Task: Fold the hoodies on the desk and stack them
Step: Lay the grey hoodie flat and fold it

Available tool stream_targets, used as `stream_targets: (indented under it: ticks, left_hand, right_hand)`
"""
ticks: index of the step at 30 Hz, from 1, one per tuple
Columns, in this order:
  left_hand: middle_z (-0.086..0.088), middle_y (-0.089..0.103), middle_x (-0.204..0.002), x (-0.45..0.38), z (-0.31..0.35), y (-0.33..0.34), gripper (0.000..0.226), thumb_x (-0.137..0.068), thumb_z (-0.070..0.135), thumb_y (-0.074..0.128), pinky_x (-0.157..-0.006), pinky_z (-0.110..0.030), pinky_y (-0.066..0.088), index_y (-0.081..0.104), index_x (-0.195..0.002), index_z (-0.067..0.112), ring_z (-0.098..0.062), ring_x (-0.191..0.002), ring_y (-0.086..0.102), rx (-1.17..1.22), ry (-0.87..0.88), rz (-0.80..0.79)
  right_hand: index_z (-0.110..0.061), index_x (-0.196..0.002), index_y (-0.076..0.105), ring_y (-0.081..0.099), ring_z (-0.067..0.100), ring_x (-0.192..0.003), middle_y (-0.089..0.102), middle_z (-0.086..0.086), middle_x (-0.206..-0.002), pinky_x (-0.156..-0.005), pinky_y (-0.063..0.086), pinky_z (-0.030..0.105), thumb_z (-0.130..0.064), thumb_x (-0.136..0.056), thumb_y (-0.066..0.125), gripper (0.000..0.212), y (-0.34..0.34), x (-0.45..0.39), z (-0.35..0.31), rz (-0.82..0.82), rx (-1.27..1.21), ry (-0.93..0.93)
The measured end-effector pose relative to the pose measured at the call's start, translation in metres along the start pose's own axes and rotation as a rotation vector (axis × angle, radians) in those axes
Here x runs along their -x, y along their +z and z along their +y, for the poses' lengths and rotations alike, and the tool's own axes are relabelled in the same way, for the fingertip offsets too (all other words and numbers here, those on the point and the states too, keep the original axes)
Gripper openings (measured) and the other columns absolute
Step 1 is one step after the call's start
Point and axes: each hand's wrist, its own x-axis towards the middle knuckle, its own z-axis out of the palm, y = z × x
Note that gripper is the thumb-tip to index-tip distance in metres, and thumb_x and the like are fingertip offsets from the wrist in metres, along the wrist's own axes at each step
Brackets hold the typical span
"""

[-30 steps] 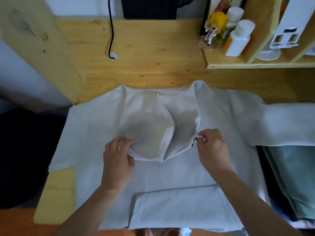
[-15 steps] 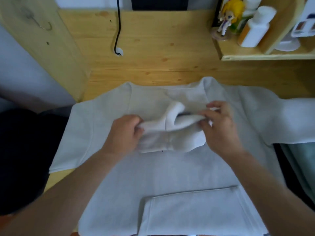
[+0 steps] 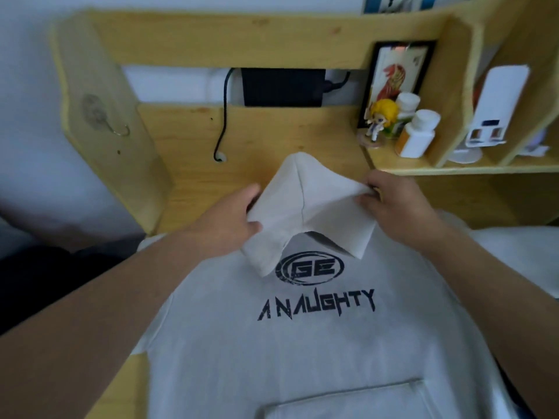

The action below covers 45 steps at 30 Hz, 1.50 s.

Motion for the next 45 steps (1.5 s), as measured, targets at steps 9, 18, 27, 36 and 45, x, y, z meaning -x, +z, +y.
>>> stream_targets:
  ticks: [9, 18, 27, 36, 45]
  left_hand:
    - [0.005, 0.048, -0.091, 0.106, -0.073, 0.105, 0.022, -0.065, 0.017, 0.049, -0.069, -0.034, 0.041, 0.057, -0.085, 0.024, -0.024, -0.085, 0.055, -0.417, 0.210, 0.086]
    - [-0.012, 0.069, -0.106, 0.075, -0.011, 0.140, 0.042, -0.097, 0.053, 0.056, -0.085, -0.042, 0.051, 0.059, -0.104, 0.012, -0.037, -0.104, 0.066, -0.063, -0.607, 0.171]
    - [-0.021, 0.059, -0.130, 0.063, -0.015, 0.154, 0.061, -0.095, 0.038, 0.063, -0.092, -0.046, 0.050, 0.044, -0.137, -0.001, -0.043, -0.119, 0.061, -0.090, -0.820, 0.286]
    - [-0.008, 0.055, -0.047, 0.060, -0.028, 0.130, 0.017, -0.097, 0.009, 0.058, -0.052, -0.033, 0.057, 0.057, -0.080, 0.005, -0.022, -0.047, 0.057, 1.031, -1.127, 0.452]
    - [-0.014, 0.072, -0.087, 0.068, -0.033, 0.099, 0.035, -0.079, -0.016, 0.031, -0.078, -0.035, 0.062, 0.062, -0.075, 0.001, -0.029, -0.087, 0.069, 1.784, -0.712, 0.529]
  right_hand:
    - [-0.018, -0.071, 0.059, 0.060, 0.026, -0.093, 0.064, -0.001, -0.097, -0.074, 0.053, 0.039, 0.008, -0.059, 0.042, 0.034, 0.084, 0.154, 0.065, -0.087, 0.120, -0.030]
    - [-0.017, -0.093, 0.060, 0.061, 0.030, -0.085, 0.061, -0.001, -0.087, -0.070, 0.045, 0.033, -0.028, -0.090, 0.067, 0.013, 0.110, 0.127, 0.036, 0.004, 0.036, 0.551]
    - [-0.004, -0.112, 0.051, 0.060, 0.042, -0.108, 0.059, 0.022, -0.117, -0.090, 0.050, 0.044, -0.038, -0.080, 0.072, 0.052, 0.121, 0.112, 0.062, 0.152, -0.046, 1.031]
    - [-0.002, -0.070, 0.066, 0.073, 0.033, -0.065, 0.072, 0.017, -0.071, -0.067, 0.063, 0.048, -0.024, -0.077, 0.077, 0.025, 0.112, 0.107, 0.074, 0.262, -0.612, 1.158]
    - [-0.004, -0.090, 0.060, 0.070, 0.029, -0.081, 0.067, 0.016, -0.089, -0.067, 0.059, 0.033, 0.011, -0.086, 0.042, 0.024, 0.098, 0.101, 0.077, 0.324, -1.454, 0.987]
